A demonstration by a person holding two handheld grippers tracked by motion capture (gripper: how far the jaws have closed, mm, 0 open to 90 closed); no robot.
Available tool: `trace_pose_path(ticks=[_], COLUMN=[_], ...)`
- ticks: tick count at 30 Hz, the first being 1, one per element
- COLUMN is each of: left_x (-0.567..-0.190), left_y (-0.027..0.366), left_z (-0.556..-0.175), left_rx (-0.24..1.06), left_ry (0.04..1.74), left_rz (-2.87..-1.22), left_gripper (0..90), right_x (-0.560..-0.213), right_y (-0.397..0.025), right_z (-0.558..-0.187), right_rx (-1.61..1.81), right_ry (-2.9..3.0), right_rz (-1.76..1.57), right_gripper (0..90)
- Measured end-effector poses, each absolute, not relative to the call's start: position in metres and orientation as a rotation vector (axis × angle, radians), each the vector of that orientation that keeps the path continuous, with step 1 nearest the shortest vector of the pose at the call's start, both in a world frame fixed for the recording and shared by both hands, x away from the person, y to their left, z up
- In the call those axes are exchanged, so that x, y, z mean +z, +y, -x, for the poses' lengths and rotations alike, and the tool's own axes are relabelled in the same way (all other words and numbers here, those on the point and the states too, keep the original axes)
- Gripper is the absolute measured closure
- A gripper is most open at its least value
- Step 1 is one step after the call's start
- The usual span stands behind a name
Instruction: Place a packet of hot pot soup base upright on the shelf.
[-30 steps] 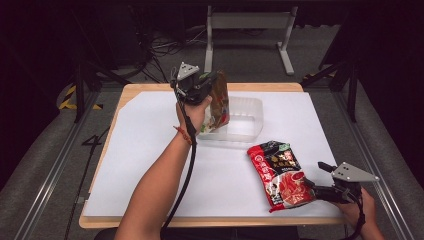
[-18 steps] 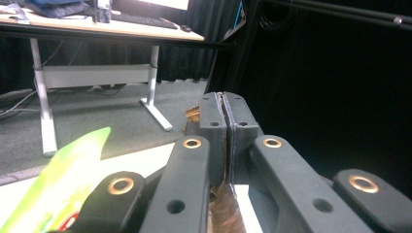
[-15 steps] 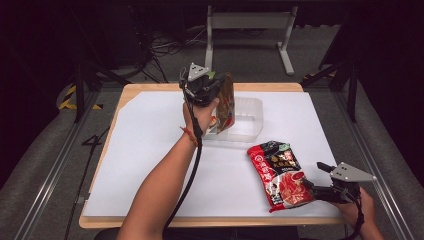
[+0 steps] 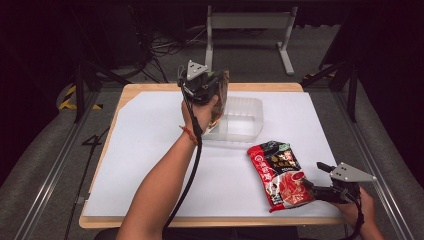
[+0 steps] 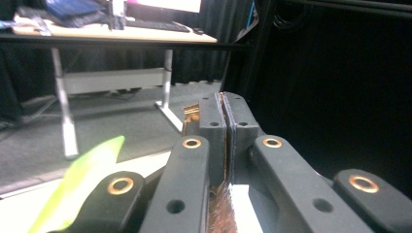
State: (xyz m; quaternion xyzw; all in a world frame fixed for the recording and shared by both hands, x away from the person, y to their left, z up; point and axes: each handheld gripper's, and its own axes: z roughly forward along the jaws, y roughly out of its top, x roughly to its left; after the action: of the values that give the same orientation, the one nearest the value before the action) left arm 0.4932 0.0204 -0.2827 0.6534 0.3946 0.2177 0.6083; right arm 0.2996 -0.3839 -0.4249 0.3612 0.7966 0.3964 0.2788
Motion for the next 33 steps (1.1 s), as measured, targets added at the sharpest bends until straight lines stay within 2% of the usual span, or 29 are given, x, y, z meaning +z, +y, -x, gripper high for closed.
trace_pose_path(ticks=[4, 14, 19, 21, 27, 33], left_x=[-0.288, -0.29, -0.291, -0.294, -0.31, -0.321], left_y=[0.015, 0.002, 0.002, 0.001, -0.014, -0.009], left_z=[-0.497, -0.518, -0.526, -0.527, -0.524, -0.515], left_rx=[0.49, 0.614, 0.617, 0.556, 0.531, 0.481], left_ry=[0.916, 0.974, 1.013, 1.013, 0.996, 0.932], left_rz=[-1.517, -1.53, -1.511, -1.501, -1.546, -1.588], left_gripper=[87.9, 87.9, 87.9, 87.8, 87.1, 85.9], right_x=[-0.425, -0.425, -0.425, -0.425, -0.424, -0.424], right_y=[-0.385, -0.386, -0.386, -0.387, -0.387, -0.387], right_z=[-0.299, -0.299, -0.299, -0.299, -0.298, -0.298], right_rx=[1.059, 1.058, 1.062, 1.068, 1.064, 1.067], right_ry=[2.136, 2.134, 2.131, 2.13, 2.127, 2.127], right_rz=[-0.97, -0.975, -0.975, -0.978, -0.973, -0.975], right_gripper=[23.2, 23.3, 23.3, 23.2, 23.2, 23.1])
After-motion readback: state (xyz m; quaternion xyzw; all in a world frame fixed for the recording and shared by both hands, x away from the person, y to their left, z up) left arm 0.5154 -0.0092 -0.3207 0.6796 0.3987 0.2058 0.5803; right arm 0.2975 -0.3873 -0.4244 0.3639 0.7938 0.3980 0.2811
